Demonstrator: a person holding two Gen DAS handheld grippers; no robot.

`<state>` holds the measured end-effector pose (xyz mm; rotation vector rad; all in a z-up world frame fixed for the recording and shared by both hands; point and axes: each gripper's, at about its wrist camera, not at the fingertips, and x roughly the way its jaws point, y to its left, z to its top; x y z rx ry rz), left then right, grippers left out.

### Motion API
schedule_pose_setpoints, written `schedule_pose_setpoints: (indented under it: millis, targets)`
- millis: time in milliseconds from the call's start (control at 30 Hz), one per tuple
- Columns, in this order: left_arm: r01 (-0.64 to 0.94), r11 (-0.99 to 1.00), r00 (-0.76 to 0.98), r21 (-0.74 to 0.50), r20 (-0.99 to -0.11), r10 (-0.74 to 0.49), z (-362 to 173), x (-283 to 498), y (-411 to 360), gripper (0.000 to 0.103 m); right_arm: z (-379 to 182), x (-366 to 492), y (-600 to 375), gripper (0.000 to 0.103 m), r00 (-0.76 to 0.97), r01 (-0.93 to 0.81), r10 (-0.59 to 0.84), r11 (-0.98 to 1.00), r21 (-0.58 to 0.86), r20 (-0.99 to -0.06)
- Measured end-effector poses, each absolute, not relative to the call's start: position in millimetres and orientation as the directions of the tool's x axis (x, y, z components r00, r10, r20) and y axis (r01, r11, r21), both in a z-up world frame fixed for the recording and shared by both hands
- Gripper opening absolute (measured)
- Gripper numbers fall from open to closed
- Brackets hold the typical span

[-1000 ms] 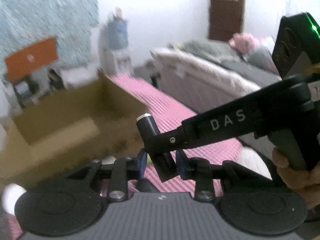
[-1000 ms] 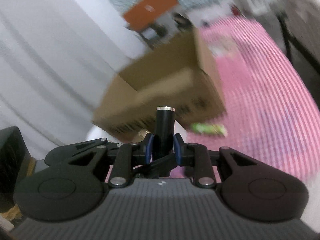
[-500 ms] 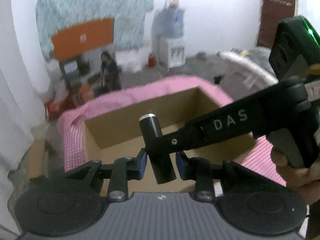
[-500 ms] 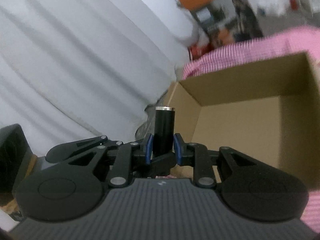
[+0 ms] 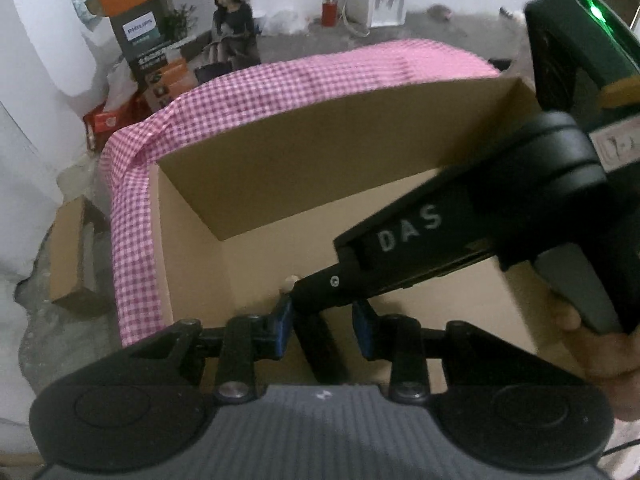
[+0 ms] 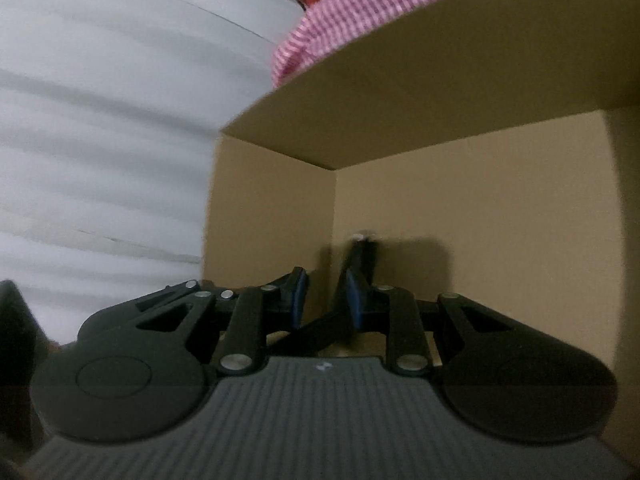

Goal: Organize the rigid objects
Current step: 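Carry the black cylinder into the cardboard box and open the right gripper, then move the right tool back to the green lip balm tube and grasp it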

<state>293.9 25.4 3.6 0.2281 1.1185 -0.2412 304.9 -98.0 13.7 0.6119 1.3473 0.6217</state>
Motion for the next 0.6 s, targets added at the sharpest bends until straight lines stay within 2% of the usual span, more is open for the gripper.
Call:
schedule_pose_setpoints:
  millis: [100, 200, 333, 600]
  targets:
    - [0.312, 0.946, 0.419, 0.091, -0.907, -0.051, 0, 296, 23, 0.039, 8, 313, -89, 0.02, 0.101, -0.036, 0.714, 0.699, 0.714, -0.693]
    - [0.312, 0.947, 0.428, 0.072, -0.901, -0.072, 3, 291, 24, 0.045, 11, 312, -85, 0.022, 0.102, -0.039, 0.713, 0.7, 0.713, -0.694]
    - [0.308, 0.95, 0.469, 0.06, -0.878, -0.097, 18, 284, 27, 0.06, 20, 305, -102, 0.022, 0.134, -0.062, 0.708, 0.704, 0.707, -0.693]
    - [0.321, 0.947, 0.573, 0.005, -0.797, -0.19, 76, 238, 31, 0.075, 79, 248, -155, 0.032, 0.272, -0.222, 0.725, 0.687, 0.692, -0.633]
